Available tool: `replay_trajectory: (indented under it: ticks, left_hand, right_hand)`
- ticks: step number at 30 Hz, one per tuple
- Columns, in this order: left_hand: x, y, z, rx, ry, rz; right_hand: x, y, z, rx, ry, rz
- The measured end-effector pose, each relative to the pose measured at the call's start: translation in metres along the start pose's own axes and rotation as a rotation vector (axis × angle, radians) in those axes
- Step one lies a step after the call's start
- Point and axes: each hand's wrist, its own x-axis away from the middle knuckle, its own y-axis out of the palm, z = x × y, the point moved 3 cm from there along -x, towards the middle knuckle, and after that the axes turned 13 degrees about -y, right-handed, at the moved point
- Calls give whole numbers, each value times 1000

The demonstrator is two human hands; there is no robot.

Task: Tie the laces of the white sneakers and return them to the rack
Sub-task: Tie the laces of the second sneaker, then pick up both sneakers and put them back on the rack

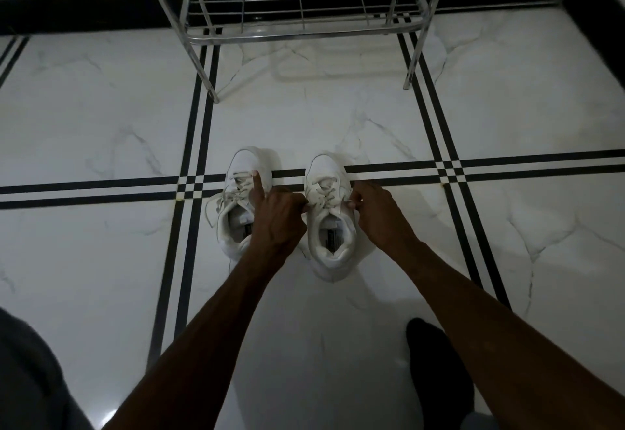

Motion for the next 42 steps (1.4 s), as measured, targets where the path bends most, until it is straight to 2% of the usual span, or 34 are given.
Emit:
replay_trajectory:
  ticks: [2,4,6,7,10,12,15,20,23,27,35,38,42]
  left_hand:
    - [-4,-5,-4,58,2,11]
    - [-8,-15,-17,106,-61,58]
    - [-12,-29,-39,191,-237,111]
    - [-12,-35,-51,227,-345,127]
    - [-8,-40,-91,301,-616,38]
    - [-2,-34,-110,576,-690,-135]
    - [12,-28,-115,914,-669,-337]
    - [18,-24,-105,946,-578,-460]
    - [23,-19,-102,858,-527,-381]
    - [22,-13,-93,818,-579,-247]
    - [8,-9,-62,853,-624,-62]
    - [2,-31,-44,867,-618,-29]
    - [-3,-92,-10,862,-576,-18]
  right_hand:
    - [0,-3,2,-144,59,-44]
    - [1,-8,3,-326,229,-166]
    - [6,-7,4,-532,442,-326]
    - [8,-5,2,-583,469,-396]
    - [10,2,-2,-459,341,-431]
    - [7,8,-4,-345,312,-362]
    - [-1,15,-9,-268,348,-247]
    - [-4,16,-14,-153,320,-112]
    - [-4,15,-18,-150,326,-81]
    - [-8,14,-17,-162,330,-22]
    - [-23,-2,-15,-222,302,64]
    - [-33,-34,-27,-211,275,58]
    - [-44,-99,-60,-222,232,61]
